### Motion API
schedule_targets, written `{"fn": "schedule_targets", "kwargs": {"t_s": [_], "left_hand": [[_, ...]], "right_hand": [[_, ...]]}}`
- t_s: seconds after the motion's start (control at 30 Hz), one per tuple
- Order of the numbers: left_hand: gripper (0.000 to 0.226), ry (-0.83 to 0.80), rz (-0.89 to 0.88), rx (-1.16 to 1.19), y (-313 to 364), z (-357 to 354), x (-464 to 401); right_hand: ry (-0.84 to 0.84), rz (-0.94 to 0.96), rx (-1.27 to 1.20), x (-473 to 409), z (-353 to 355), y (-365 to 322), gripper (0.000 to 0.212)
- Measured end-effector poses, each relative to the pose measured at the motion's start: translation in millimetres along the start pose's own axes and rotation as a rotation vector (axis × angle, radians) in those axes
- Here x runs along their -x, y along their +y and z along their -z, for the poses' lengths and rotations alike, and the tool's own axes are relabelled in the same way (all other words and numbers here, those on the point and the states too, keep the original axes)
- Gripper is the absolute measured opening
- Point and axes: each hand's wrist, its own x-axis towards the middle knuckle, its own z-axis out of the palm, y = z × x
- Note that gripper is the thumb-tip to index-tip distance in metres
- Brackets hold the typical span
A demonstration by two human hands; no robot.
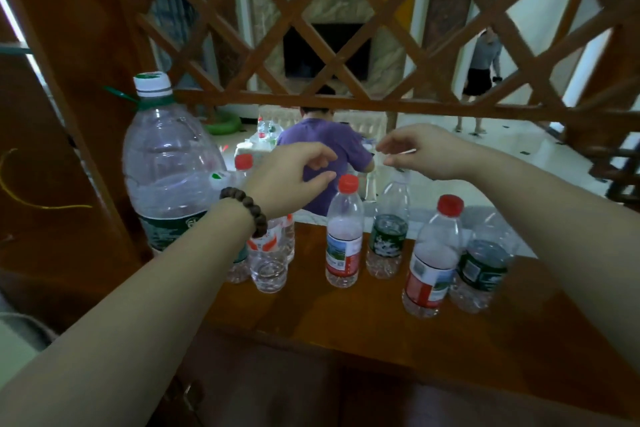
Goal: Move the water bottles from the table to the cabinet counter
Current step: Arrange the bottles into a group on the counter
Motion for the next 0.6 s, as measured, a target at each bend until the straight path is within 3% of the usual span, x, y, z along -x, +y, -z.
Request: {"fn": "schedule_targets", "kwargs": {"t_s": [0.3,0.47,0.6], "left_hand": [[0.055,-0.067,0.240,-0.064,31,-49,-12],[0.041,-0.009,0.435,-0.019,42,-67,-16],[0.029,0.075,0.481,-0.050,52,-70,-15]], "right_hand": [[-0.130,0.023,0.081,13,14,51,0.053],[-0.227,0.162,0.117,-1,9,58,0.052],[-0.235,0.253,0.150,-8,2,56,0.044]]}}
